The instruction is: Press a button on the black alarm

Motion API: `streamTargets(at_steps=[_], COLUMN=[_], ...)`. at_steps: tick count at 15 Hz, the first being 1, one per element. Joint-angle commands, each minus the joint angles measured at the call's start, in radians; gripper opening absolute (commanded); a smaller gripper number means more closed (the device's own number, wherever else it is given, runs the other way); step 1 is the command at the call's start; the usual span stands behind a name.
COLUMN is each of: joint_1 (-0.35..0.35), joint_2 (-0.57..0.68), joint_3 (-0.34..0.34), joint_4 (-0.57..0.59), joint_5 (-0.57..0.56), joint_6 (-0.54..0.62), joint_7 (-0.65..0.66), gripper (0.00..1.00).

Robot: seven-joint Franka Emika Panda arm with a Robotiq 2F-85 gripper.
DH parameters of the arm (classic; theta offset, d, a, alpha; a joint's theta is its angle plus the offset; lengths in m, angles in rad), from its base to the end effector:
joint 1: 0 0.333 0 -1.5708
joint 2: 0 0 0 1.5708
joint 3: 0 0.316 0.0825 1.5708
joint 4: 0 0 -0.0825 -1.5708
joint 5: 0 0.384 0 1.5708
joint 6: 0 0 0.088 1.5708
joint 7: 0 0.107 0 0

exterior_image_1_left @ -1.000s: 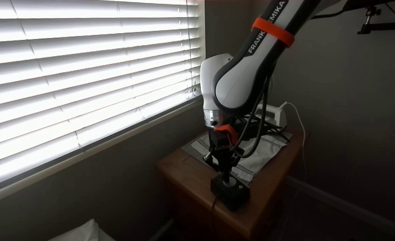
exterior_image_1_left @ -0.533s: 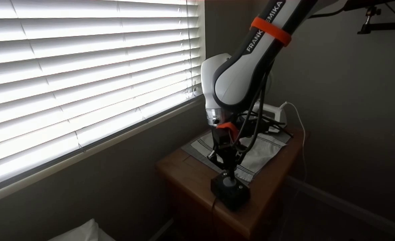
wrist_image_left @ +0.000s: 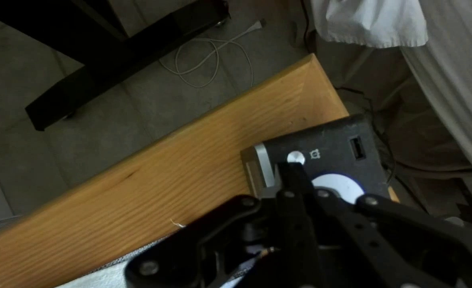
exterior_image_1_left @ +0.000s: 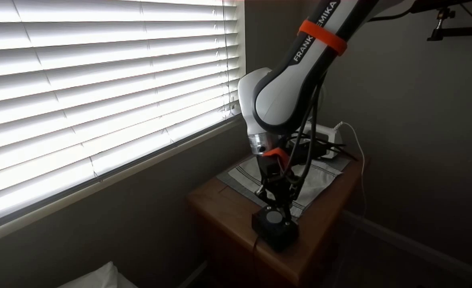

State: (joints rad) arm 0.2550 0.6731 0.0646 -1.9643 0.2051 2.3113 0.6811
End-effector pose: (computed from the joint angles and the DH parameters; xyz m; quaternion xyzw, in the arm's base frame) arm 0.5386 0.1838 0.1039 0.9485 -0.2587 -0.1825 0.0038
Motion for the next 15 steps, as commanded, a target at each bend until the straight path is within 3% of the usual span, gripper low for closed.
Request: streamTargets(at_steps=[1, 7, 15], joint_1=[0.003, 0.012, -0.003], joint_2=[0.037, 0.026, -0.078], joint_3=[0.007, 0.005, -0.004], joint_4=[0.031, 0.027, -0.055], joint_5=[0.013, 0.007, 0.015], joint_6=[-0.019, -0.015, 0.032], joint_7=[-0.008, 0.002, -0.008], gripper=[0.0, 0.0, 0.0])
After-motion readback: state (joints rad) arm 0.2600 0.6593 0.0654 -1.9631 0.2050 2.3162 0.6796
